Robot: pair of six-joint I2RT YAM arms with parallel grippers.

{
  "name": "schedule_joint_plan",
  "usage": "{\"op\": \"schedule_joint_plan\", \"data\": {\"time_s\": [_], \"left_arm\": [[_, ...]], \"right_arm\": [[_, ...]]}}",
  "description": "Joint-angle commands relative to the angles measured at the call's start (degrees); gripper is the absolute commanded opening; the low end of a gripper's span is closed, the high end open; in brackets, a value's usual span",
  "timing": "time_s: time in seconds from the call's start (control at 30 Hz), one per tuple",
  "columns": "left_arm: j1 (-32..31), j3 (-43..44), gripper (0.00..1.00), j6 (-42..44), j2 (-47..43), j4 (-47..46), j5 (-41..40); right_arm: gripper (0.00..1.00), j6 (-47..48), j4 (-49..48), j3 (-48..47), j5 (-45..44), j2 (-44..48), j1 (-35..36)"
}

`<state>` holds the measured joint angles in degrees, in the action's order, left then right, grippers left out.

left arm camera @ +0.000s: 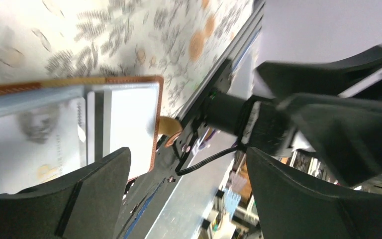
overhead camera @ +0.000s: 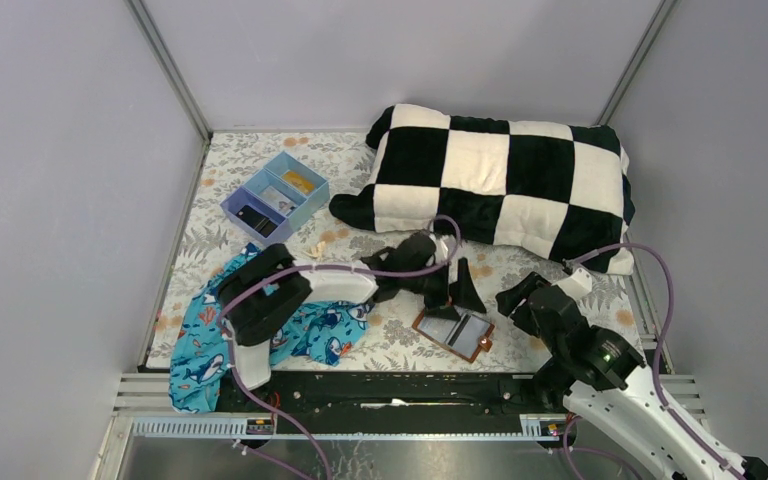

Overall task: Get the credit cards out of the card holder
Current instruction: Remove the credit card from the card holder.

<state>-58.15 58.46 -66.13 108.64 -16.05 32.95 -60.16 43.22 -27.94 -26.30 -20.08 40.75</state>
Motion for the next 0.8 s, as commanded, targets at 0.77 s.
{"op": "schedule_joint_plan", "data": {"time_s": [0.77], "left_arm": [[8.3, -2.5, 0.93, 6.9, -11.6, 18.3, -15.1]], "right_arm": [[0.31, 3.5, -20.8, 8.6, 15.1, -32.7, -0.1]]}}
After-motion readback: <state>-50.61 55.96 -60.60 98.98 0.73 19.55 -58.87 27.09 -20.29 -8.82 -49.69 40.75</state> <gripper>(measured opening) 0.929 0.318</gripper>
